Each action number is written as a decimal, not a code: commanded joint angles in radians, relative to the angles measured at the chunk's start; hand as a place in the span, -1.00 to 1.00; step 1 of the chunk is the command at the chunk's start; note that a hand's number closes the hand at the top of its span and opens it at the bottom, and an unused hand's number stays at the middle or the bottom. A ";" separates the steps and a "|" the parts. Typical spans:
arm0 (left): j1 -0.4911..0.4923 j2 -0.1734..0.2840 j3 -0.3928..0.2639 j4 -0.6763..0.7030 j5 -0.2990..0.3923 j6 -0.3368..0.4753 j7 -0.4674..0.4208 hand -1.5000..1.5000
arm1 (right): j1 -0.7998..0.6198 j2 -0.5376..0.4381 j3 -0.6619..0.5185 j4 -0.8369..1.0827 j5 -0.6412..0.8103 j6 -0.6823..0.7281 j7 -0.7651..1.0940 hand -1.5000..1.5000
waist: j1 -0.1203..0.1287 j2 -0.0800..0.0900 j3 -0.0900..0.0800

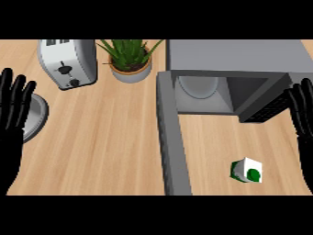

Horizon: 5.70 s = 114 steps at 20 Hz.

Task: Pick up the milk, place it into the microwave and close the microwave

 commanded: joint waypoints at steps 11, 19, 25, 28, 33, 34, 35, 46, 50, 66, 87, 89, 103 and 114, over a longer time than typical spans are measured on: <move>0.154 -0.075 0.041 -0.095 0.098 0.036 0.079 -1.00 | 0.215 0.108 0.385 -0.236 0.012 -0.080 0.122 -1.00 | -0.013 0.003 0.023; 0.325 -0.106 0.012 -0.184 0.096 -0.010 0.005 -1.00 | 0.325 0.092 0.530 -0.233 0.156 -0.206 0.022 -1.00 | -0.013 0.003 0.024; 0.412 -0.075 0.078 -0.246 0.194 -0.081 0.007 -1.00 | 0.299 0.087 0.491 -0.148 0.224 -0.303 0.014 -1.00 | -0.008 0.004 0.024; 0.424 -0.099 0.054 -0.196 0.165 -0.094 -0.060 -1.00 | 0.261 0.096 0.420 -0.130 0.187 -0.317 0.026 -1.00 | -0.009 0.005 0.024; 0.465 -0.103 0.049 -0.220 0.173 -0.110 -0.060 -1.00 | 0.337 0.099 0.435 -0.055 0.153 -0.348 -0.092 -1.00 | -0.012 0.004 0.024; 0.491 -0.113 0.036 -0.233 0.159 -0.111 -0.084 -1.00 | 0.352 0.037 0.314 -0.030 0.031 -0.278 -0.149 -1.00 | -0.012 0.005 0.025; 0.488 -0.080 0.082 -0.260 0.235 -0.129 -0.022 -1.00 | 0.256 0.100 0.326 0.068 0.094 -0.325 -0.111 -1.00 | -0.007 0.006 0.024; 0.556 -0.113 0.057 -0.290 0.195 -0.157 -0.075 -1.00 | 0.400 0.035 0.161 0.273 -0.074 -0.215 -0.420 -1.00 | -0.011 0.004 0.025; 0.568 -0.095 0.098 -0.288 0.223 -0.167 -0.088 -1.00 | 0.341 -0.001 0.042 0.403 -0.151 -0.156 -0.460 -1.00 | -0.008 0.005 0.025; 0.613 -0.113 -0.021 -0.250 0.131 -0.155 -0.170 -1.00 | 0.247 0.023 0.012 0.701 -0.081 -0.108 -0.671 -1.00 | -0.009 0.005 0.024; 0.641 -0.113 0.053 -0.272 0.224 -0.200 -0.147 -1.00 | -0.046 -0.061 -0.212 1.373 -0.084 -0.067 -0.941 -1.00 | -0.004 0.006 0.025; 0.632 -0.113 0.069 -0.295 0.257 -0.203 -0.110 -1.00 | -0.088 -0.071 -0.169 1.378 -0.089 0.053 -0.922 -1.00 | 0.002 0.007 0.026; 0.613 -0.113 0.083 -0.254 0.236 -0.199 -0.135 -1.00 | -0.058 0.012 -0.137 1.228 -0.060 -0.066 -1.031 1.00 | -0.013 0.004 0.024; 0.618 -0.094 0.167 -0.246 0.331 -0.255 -0.124 -1.00 | -0.095 0.000 -0.080 1.058 -0.101 0.092 -0.900 1.00 | -0.005 0.005 0.024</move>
